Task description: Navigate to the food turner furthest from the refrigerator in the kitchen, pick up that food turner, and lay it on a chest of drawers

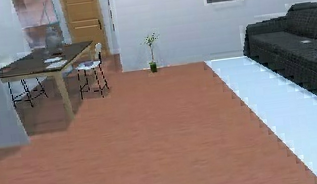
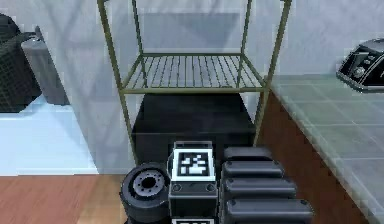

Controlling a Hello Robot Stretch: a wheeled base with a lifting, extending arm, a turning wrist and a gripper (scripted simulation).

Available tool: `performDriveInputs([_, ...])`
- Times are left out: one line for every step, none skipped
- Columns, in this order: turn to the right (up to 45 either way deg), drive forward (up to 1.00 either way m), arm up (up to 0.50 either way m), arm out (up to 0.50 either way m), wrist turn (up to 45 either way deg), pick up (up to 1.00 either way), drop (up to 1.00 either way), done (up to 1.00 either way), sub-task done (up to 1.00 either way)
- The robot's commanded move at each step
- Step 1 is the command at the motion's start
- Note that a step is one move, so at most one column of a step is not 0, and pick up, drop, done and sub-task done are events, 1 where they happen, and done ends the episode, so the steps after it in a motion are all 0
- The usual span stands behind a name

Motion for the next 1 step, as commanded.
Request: performDriveInputs([-45.0,0.00,0.00,0.00,0.0,0.00,0.00,0.00,0.00])
